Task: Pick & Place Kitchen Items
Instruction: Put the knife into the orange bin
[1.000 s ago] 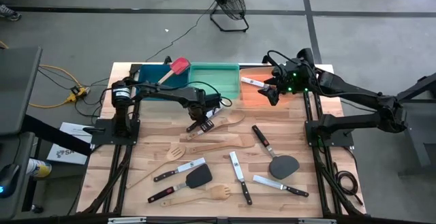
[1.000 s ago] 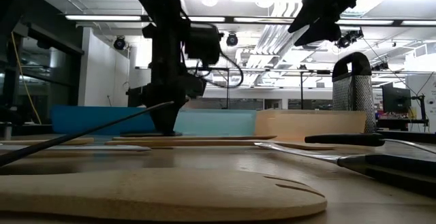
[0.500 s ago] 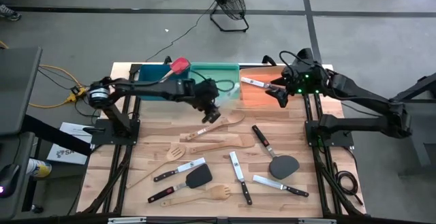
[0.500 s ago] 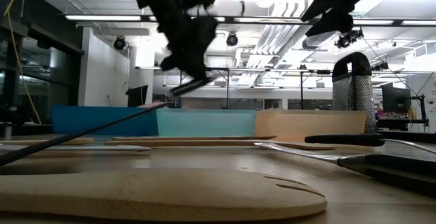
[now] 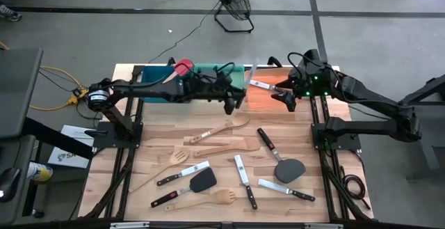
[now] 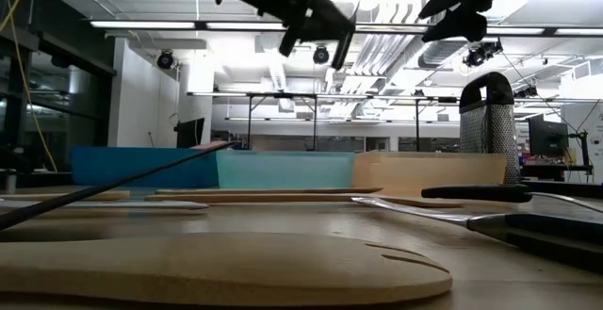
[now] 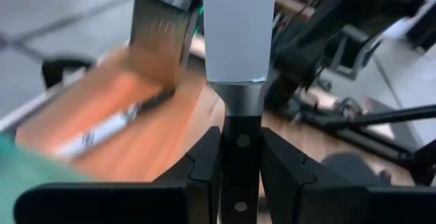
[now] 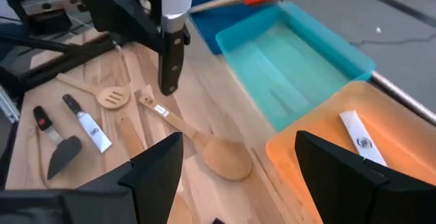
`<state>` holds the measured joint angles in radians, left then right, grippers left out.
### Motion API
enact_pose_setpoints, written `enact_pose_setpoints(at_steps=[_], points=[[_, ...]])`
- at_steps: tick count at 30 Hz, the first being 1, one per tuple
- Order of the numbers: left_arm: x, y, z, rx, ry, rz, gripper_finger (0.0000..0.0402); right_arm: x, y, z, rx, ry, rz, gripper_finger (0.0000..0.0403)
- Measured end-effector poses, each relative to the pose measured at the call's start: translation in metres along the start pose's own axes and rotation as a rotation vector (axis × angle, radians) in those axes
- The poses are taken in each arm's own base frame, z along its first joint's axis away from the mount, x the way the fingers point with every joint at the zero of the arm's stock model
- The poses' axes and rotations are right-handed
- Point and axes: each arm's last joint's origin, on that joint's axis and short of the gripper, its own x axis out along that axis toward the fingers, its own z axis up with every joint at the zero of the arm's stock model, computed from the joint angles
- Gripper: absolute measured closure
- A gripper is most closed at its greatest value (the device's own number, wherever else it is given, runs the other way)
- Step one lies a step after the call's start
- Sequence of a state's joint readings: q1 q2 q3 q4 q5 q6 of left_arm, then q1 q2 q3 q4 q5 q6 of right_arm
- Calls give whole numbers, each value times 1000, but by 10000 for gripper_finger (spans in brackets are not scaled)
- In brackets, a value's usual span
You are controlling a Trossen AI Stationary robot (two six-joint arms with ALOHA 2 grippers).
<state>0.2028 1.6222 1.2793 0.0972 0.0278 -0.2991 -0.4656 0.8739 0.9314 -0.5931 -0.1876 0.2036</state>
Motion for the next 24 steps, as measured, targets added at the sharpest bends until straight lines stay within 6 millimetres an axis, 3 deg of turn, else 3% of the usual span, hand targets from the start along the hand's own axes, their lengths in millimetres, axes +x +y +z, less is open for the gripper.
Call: enact_pose_setpoints(at_steps=[10, 24], points=[[-3, -9, 23, 99, -229, -124, 332, 15, 5, 18, -88, -115, 174, 128], [-4, -10, 25, 109, -254, -130, 332, 54, 9, 27, -204, -129, 392, 128]])
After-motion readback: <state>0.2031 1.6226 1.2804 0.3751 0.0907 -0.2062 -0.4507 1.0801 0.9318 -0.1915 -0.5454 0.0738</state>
